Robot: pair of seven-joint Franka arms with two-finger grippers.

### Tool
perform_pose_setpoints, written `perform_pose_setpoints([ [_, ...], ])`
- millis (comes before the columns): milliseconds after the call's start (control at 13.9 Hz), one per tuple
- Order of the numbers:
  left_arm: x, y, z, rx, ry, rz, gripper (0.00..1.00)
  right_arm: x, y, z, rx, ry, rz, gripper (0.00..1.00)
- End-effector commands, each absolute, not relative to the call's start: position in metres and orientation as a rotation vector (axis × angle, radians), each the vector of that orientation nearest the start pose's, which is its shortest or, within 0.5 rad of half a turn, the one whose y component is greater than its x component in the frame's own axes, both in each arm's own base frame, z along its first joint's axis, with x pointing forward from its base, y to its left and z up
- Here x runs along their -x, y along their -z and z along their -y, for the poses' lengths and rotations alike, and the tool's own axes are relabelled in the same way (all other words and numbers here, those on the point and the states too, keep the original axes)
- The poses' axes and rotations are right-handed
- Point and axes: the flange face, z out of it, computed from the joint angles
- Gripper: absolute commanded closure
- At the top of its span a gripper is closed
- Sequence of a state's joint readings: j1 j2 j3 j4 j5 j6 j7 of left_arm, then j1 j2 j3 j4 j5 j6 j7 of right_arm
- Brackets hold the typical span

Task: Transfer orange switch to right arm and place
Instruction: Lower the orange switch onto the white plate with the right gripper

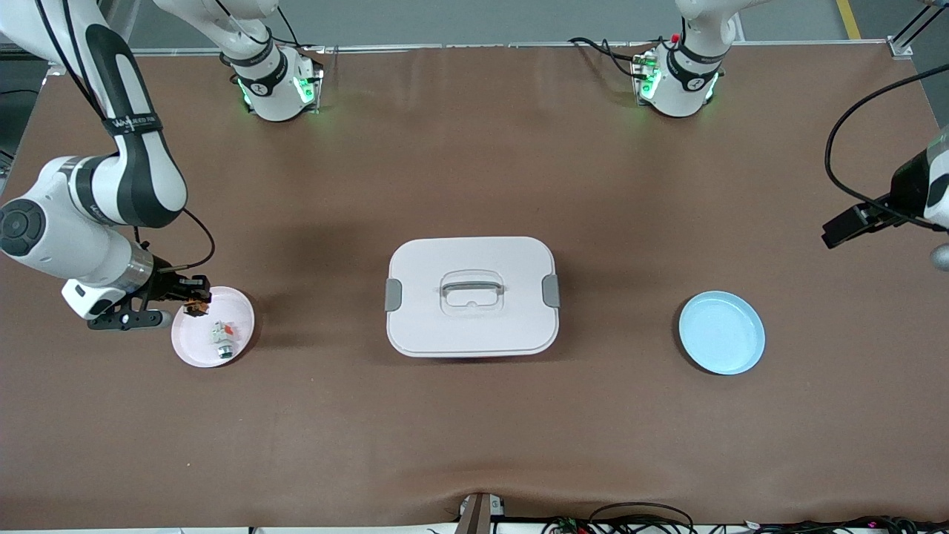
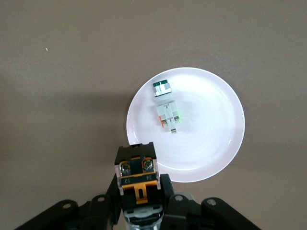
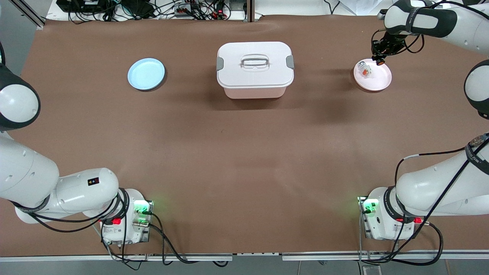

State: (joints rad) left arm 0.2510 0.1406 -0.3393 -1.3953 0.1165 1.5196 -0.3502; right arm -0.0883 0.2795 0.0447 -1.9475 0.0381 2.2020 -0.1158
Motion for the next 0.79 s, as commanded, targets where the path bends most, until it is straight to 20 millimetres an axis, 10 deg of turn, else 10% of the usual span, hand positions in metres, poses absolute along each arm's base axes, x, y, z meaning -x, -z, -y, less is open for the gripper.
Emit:
perform_pose_setpoints([
  [0,-0.572,-0.631,0.021,3.073,-0.024,0.335,0.0,-0.609,-0.332,0.031,3.103,-0.03,0.097,1.0],
  [431,-0.541,-0.642,0.029,3.081,-0.009,0.207,0.0,-0.611,-0.325,0.028,3.134,-0.035,0.322,1.0],
  [718,-0.542,-0.645,0.038,3.084,-0.001,0.177,0.0,-0.614,-0.329,0.029,3.022,-0.021,0.89,1.0],
])
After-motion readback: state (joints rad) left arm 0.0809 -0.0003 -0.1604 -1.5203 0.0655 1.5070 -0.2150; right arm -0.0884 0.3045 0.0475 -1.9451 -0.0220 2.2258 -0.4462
